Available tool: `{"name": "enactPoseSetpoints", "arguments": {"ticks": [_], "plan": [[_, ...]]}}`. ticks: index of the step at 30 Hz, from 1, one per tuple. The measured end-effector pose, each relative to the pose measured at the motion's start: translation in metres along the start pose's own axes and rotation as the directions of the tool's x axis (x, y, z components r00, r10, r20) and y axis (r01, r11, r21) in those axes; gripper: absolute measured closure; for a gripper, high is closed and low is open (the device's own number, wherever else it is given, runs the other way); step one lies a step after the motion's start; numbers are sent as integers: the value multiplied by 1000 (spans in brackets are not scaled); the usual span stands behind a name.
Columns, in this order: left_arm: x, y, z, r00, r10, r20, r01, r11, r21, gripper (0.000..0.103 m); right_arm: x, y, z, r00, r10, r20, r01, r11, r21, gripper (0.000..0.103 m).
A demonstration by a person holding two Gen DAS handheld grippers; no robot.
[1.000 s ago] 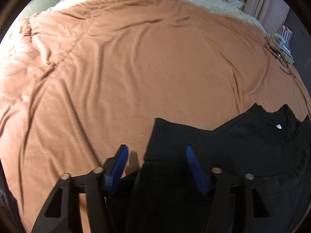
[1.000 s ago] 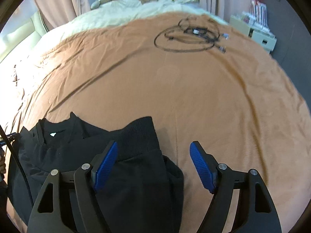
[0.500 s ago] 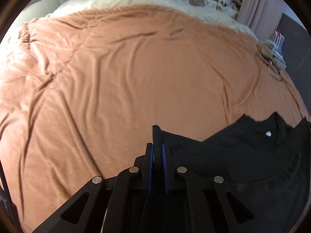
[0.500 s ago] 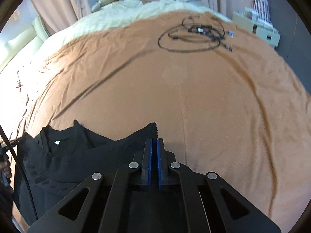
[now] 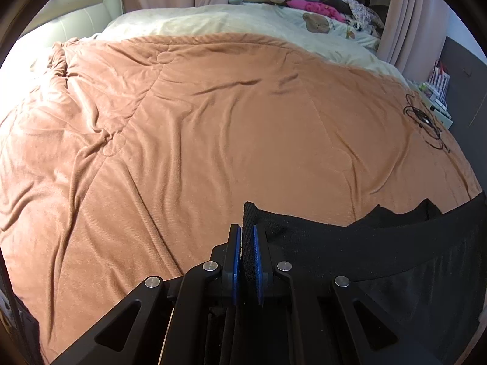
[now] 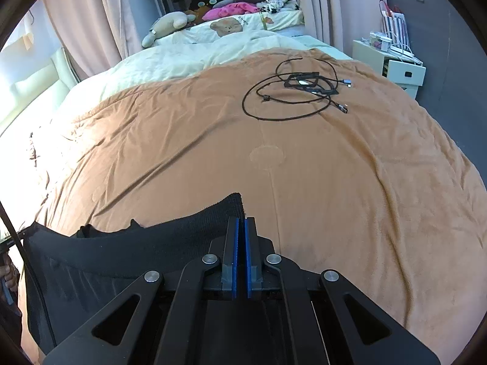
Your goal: Fold small clothes
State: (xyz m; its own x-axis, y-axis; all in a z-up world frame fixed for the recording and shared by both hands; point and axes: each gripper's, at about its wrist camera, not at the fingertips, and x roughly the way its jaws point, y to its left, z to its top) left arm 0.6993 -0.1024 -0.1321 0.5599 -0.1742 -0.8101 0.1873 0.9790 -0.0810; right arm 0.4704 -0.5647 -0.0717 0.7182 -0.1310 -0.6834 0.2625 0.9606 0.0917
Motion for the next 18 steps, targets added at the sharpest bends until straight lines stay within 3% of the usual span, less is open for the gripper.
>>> {"name": "enactPoseSetpoints", "arguments": {"ticks": [6,9,11,13,15,18], "plan": [[34,2,-4,999,16,-33,-16,1000,-19,94,33,-5,4,999,-17,-35,18,1000,5,103],[49,1,-7,995,58,-87,-60,998,-17,93,50,-9,6,991,-125,-46,125,992,1,102],[52,1,-9,993,57,-105,-58,998,-9,92,58,-15,7,990,-114,-78,117,993,34,102],[50,1,-11,993,42,-109,-43,999,-3,82,60,-19,5,991,-92,-98,98,994,53,102],[45,0,-13,994,37,-101,-37,999,4,59,56,-17,3,991,-95,-95,99,995,29,102],[34,-3,-16,996,36,-82,-35,999,14,49,52,-16,-1,991,-67,-114,70,997,19,101]]}}
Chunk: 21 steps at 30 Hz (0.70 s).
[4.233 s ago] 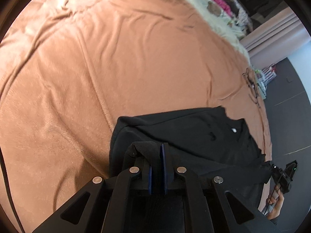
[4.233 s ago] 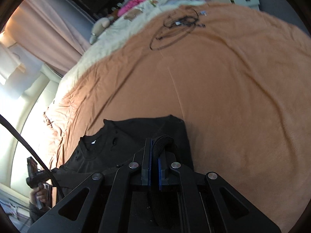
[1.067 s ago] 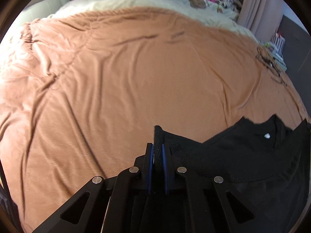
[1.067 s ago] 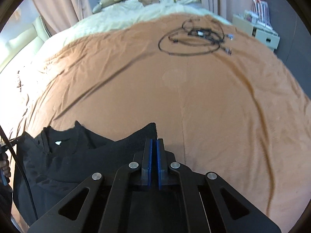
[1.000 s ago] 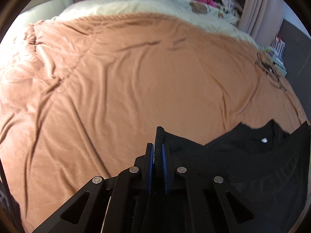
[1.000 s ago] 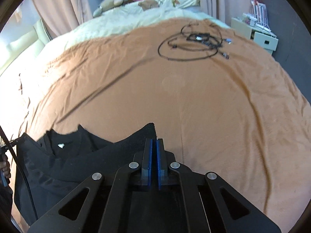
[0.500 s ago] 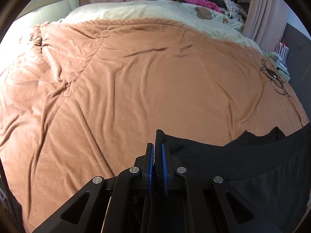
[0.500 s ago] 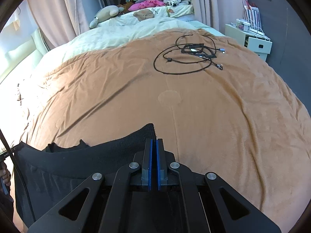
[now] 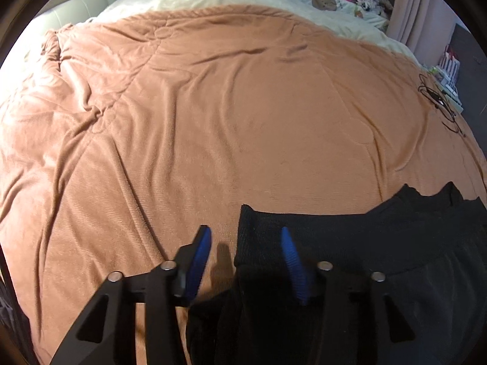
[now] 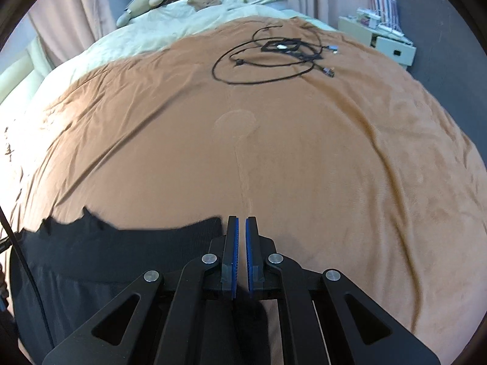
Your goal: Fold small clothes
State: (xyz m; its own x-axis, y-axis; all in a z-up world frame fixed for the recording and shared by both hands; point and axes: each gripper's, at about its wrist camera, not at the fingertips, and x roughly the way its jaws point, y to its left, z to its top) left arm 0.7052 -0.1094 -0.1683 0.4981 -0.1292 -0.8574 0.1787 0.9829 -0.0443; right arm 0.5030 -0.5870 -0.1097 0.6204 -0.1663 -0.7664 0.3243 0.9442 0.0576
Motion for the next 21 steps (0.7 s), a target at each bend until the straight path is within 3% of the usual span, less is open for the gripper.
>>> {"name": "enactPoseSetpoints", "arguments": {"ticks": [2,3,4,5,6,21], "plan": [[-8,-2,-2,1000,-6,2,6,1000,10,47,-6,2,-3,1000,5,-7,-5,1000,-9,100],[-13,-3,-4,1000,-11,4,11,1000,15,46,-9,2,-3,1000,10,-11,-10,1000,-19,89],[-17,-3,-5,1000,-14,6,13,1000,19,46,-12,-2,-4,1000,16,-11,-16,1000,-24,78],[-23,-3,-7,1000,-14,8,14,1000,23,46,-16,-3,-5,1000,21,-6,-21,999,-30,51],[-28,-3,-9,1000,-14,10,14,1000,25,46,-24,-1,-7,1000,23,9,-23,999,-38,38],[-90,5,-82,999,-51,8,51,999,-9,46,-100,24,-67,998,53,22,-49,988,-145,38]]}}
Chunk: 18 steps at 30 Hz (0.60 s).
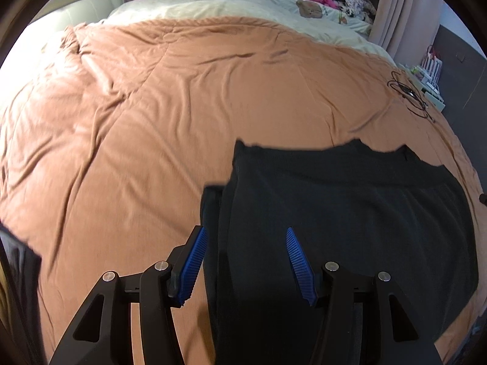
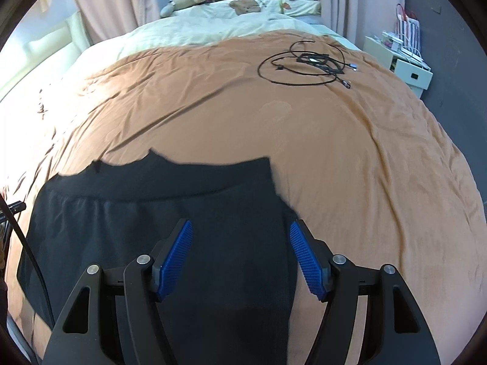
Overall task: Fold small clothes
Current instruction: 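Lay the shirt flat and open both grippers, pulling back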
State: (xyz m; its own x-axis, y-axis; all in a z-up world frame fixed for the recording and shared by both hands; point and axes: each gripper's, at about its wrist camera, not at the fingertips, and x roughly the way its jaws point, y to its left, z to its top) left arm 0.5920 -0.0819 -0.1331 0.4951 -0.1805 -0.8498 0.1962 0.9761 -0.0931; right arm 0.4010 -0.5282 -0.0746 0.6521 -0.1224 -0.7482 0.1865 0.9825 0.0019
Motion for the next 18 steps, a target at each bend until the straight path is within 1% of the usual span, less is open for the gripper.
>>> {"name": "enactPoseSetpoints", "arguments": {"ticks": [5,10,16,18], "plan": [[-18,-5,-33,1000,-26,0,26,999,-41,46,-17,15,-28,1000,16,-14,-17,999,-39,38],[-33,-21,-64,999,-33,7,33,999,-30,46,-28,28,-48,999,40,-31,-42,998,-50,38],[-32,-33,-95,999,-42,-14,42,999,-19,46,-40,40,-79,998,59,-37,-61,996,-63,38],[-26,-36,-106,999,-28,-40,28,1000,-4,46,-41,44,-89,999,29,-44,-32,997,-77,38]]}}
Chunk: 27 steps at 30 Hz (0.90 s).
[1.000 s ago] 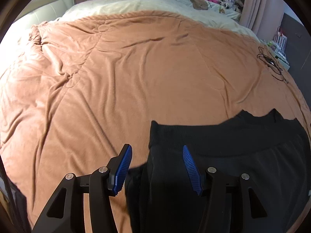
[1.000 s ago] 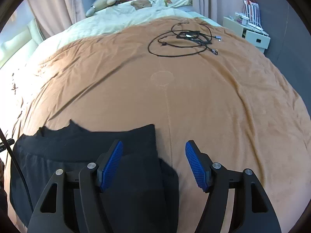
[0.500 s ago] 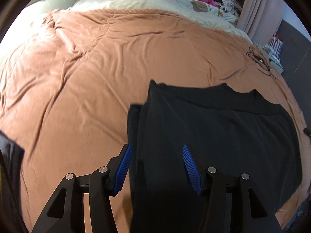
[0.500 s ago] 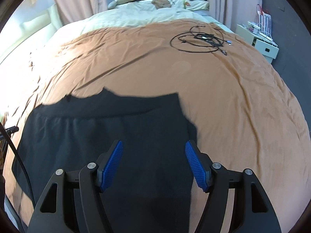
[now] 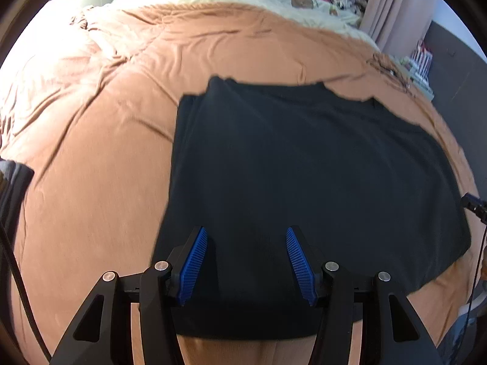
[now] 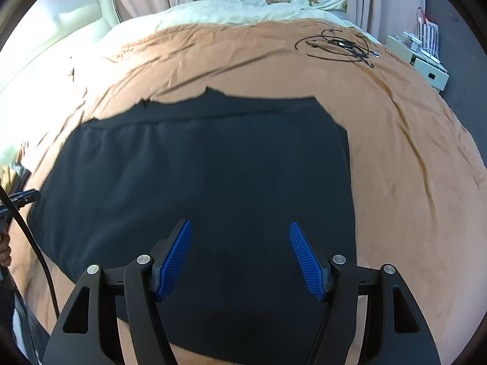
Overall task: Fold small clothes
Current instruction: 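Lay the shirt flat and open both grippers, pulling back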
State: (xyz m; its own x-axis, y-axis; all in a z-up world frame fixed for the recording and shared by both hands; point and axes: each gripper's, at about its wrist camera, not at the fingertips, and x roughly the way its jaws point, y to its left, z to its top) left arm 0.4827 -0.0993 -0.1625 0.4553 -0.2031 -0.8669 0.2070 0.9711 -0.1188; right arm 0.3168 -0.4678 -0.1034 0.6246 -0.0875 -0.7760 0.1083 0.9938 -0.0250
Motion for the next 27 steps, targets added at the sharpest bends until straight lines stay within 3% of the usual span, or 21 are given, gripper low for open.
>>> {"name": "enactPoseSetpoints", "arguments": {"ticks": [4,7,13,17,27], "plan": [[12,6,-16,998,33,-49,-32,999,6,46,4,7,-20,998,-53,-34,52,998,-32,38],[9,14,-21,999,11,-43,-12,1000,-21,46,9,4,-32,991,-117,-63,114,992,-44,38],[-3,19,-36,999,32,-37,-32,999,7,46,3,-5,-44,986,-144,-87,146,989,22,38],[-20,40,-42,1000,-11,-11,10,998,-57,46,-4,-3,-43,979,-174,-104,179,983,47,38],[-42,95,-48,995,-92,32,97,967,-234,46,-37,44,-38,999,-48,4,47,998,52,41]]}}
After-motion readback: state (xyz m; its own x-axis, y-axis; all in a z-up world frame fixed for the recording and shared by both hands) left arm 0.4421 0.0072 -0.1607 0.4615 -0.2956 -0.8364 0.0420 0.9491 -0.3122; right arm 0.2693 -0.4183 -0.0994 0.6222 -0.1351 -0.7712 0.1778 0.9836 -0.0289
